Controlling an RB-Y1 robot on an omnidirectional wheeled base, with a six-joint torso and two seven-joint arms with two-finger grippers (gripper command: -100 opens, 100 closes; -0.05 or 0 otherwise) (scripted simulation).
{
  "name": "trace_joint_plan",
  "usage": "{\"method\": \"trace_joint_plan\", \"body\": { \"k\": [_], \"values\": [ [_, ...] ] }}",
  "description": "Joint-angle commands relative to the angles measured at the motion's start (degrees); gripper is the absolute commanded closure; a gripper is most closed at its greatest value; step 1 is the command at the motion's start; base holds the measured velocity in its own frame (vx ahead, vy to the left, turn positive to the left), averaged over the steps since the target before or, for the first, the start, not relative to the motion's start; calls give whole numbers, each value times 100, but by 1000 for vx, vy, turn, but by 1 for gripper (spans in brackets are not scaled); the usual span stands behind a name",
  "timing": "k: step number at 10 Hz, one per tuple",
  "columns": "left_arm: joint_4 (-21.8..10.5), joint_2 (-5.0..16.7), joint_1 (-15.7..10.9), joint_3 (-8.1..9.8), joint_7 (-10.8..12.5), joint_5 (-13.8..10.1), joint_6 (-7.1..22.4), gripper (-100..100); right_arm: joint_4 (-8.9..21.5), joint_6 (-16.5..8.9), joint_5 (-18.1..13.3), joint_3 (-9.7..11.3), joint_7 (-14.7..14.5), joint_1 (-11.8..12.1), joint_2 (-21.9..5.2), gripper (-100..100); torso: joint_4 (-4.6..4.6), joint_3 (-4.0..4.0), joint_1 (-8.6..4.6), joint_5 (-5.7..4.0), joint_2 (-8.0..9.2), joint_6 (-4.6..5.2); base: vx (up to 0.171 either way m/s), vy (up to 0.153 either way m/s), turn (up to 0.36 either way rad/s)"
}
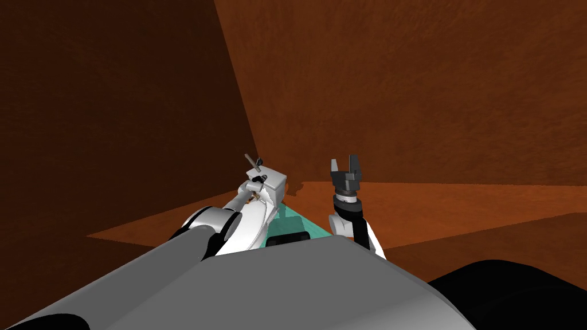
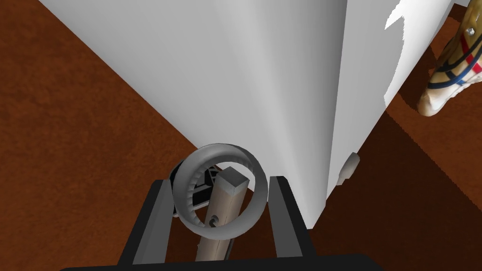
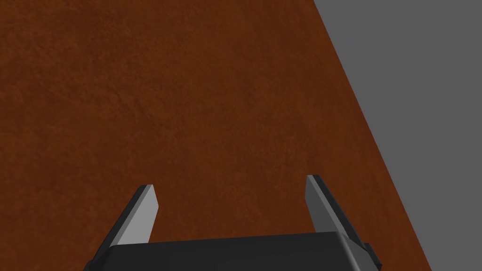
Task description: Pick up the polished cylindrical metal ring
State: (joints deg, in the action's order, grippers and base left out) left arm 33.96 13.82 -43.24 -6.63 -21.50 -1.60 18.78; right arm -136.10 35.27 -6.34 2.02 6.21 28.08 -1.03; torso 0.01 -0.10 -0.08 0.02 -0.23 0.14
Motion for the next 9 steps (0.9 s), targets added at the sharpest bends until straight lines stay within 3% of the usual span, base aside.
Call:
{"method": "trace_joint_plan", "body": {
  "k": [1, 2, 3, 4, 9],
  "values": [
    [0, 0, 0, 0, 0, 0, 0, 100, 0, 0, 0, 0, 0, 0, 0, 0, 0, 0, 0, 0, 0, 0, 0, 0, 0],
    [0, 0, 0, 0, 0, 0, 0, 100, 0, 0, 0, 0, 0, 0, 0, 0, 0, 0, 0, 0, -1, 0, 0, 0, 0],
    [0, 0, 0, 0, 0, 0, -1, 0, 0, 0, 0, 0, 0, 0, 0, 0, 0, -1, 0, 0, -1, 0, 0, 0, 0],
    [-81, -11, -102, -83, 234, 124, -11, 100, 0, 0, 0, 0, 0, 0, 0, 0, -1, -1, 0, 0, -1, 0, -28, 19, -88],
    [-468, -29, -406, -354, 1037, 571, -33, 100, 0, 0, 0, 0, 0, -1, 0, 0, 4, 11, 11, 2, 19, -2, -52, 37, -56]
  ]
}}
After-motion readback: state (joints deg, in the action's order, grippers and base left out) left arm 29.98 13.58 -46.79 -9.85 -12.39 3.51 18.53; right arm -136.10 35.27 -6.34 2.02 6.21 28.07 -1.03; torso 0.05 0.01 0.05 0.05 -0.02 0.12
